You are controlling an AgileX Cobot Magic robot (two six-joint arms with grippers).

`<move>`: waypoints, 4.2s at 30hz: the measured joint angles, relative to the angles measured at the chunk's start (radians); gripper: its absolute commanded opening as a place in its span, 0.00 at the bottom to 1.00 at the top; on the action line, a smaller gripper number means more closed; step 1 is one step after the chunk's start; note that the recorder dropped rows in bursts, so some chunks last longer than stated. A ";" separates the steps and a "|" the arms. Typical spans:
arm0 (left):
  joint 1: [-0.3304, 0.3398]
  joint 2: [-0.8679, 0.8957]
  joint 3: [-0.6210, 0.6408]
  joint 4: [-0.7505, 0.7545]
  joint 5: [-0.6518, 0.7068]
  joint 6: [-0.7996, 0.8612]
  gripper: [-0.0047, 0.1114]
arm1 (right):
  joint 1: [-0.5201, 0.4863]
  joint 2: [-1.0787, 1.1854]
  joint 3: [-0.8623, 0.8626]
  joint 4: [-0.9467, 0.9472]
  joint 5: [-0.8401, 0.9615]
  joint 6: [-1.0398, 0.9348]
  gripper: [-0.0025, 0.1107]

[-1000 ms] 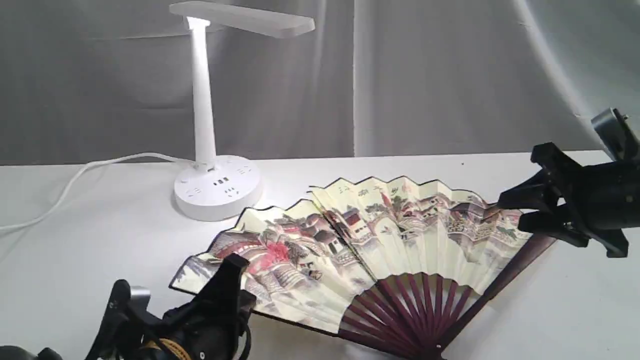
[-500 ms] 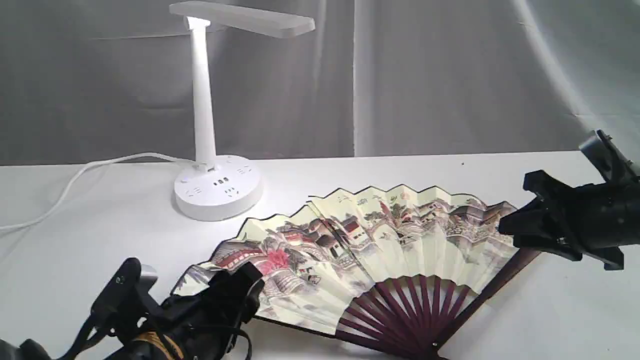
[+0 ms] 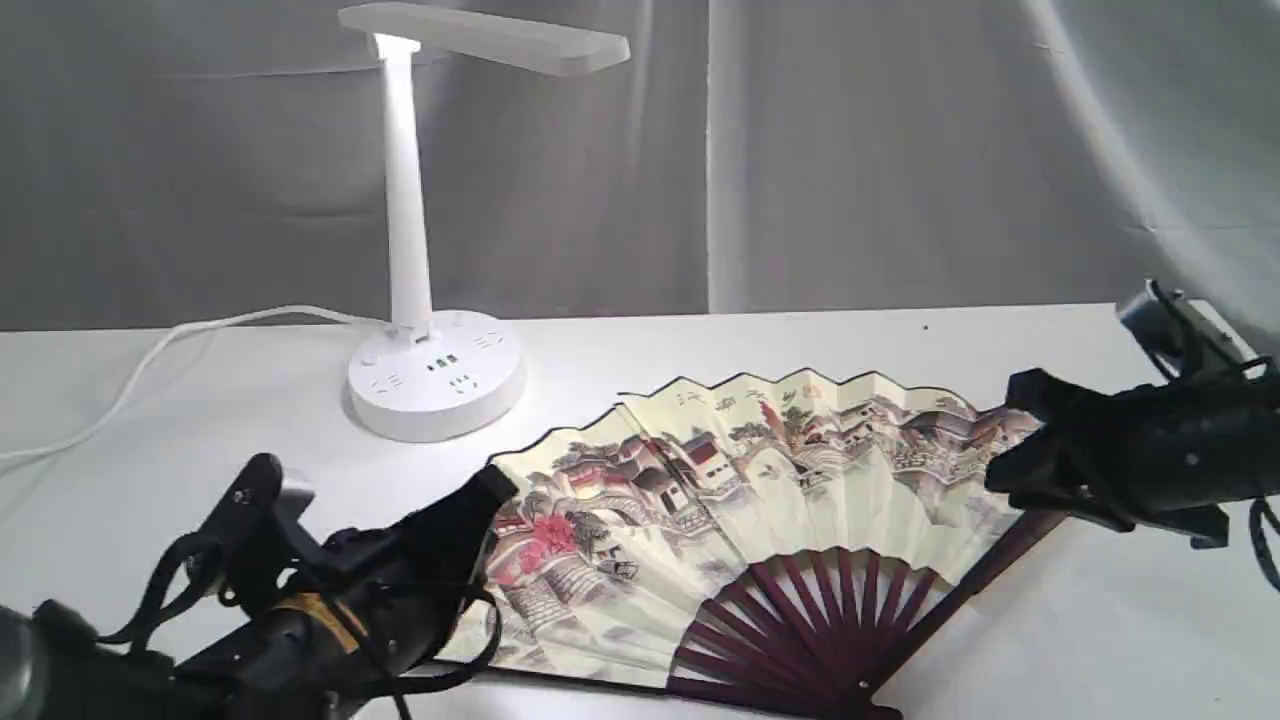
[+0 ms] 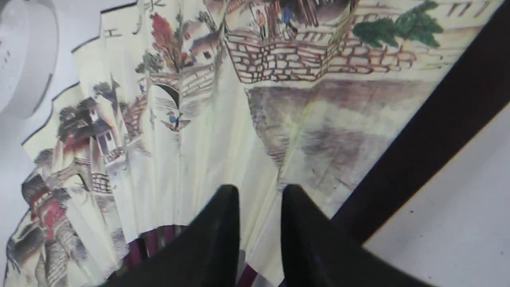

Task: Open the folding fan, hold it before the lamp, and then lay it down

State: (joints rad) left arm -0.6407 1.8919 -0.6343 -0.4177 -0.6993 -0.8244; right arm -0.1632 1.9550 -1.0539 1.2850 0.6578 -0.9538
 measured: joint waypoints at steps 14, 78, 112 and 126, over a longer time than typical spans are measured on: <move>0.000 0.121 -0.105 0.015 0.187 -0.032 0.08 | 0.094 0.010 0.000 0.002 -0.214 -0.075 0.19; 0.477 -0.302 -0.295 0.401 1.531 0.770 0.08 | 0.094 -0.476 0.123 -1.189 0.232 0.815 0.02; 0.522 -0.730 -0.295 0.484 1.649 0.757 0.04 | 0.094 -1.038 0.244 -1.219 0.151 0.804 0.02; 0.605 -0.868 -0.295 0.491 1.653 0.757 0.04 | 0.094 -1.252 0.271 -1.219 0.156 0.801 0.02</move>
State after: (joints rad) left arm -0.0360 1.0238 -0.9293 0.0729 0.9542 -0.0676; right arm -0.0697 0.7031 -0.7833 0.0663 0.8138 -0.1527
